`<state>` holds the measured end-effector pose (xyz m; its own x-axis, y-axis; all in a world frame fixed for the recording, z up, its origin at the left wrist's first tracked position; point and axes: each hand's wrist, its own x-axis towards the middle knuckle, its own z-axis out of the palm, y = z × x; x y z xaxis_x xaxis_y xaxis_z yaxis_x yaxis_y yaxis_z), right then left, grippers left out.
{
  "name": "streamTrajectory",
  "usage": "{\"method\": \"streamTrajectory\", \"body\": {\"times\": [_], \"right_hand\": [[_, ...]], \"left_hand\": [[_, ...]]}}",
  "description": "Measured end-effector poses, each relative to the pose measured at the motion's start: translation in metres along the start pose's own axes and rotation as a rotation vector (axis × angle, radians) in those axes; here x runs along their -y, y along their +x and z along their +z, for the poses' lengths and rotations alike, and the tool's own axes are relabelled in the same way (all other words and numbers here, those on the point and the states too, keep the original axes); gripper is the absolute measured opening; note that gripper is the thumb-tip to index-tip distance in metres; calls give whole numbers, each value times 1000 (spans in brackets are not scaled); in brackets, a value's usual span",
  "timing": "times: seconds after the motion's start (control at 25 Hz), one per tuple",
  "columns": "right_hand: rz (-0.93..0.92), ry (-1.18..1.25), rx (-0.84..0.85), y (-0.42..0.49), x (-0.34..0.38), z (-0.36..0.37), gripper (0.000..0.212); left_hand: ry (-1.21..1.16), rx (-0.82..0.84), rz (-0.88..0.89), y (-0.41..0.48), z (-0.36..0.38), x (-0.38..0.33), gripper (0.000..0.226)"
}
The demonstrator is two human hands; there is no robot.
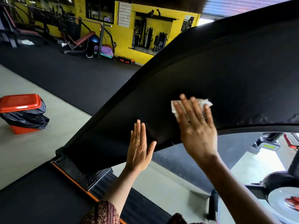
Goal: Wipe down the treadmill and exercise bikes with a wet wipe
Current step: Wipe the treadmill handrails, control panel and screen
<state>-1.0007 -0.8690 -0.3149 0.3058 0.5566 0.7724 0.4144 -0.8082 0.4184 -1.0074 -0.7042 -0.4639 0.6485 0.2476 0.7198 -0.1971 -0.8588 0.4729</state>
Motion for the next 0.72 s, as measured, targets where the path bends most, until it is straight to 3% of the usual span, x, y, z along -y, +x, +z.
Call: {"method": "streamTrajectory", "body": {"times": [0.08, 0.16, 0.24, 0.44, 0.52, 0.64, 0.72], "right_hand": [[-79, 0, 44, -8, 22, 16, 53], [-276, -34, 153, -35, 31, 27, 55], [-310, -32, 146, -51, 9, 18, 56], [238, -92, -118, -49, -52, -32, 54], [258, -40, -105, -51, -34, -22, 54], [77, -36, -56, -51, -38, -23, 51], [252, -111, -130, -48, -76, -39, 50]], "left_hand": [[-11, -1, -22, -1, 2, -8, 68], [-13, -7, -20, -2, 4, -14, 68], [-34, -8, 1, -3, 8, -19, 68], [-69, -67, 132, 18, 8, -60, 63], [-92, -106, 178, 38, 7, -83, 64], [-127, -154, 189, 55, 9, -99, 66], [-89, -200, 186, 55, 14, -97, 65]]}}
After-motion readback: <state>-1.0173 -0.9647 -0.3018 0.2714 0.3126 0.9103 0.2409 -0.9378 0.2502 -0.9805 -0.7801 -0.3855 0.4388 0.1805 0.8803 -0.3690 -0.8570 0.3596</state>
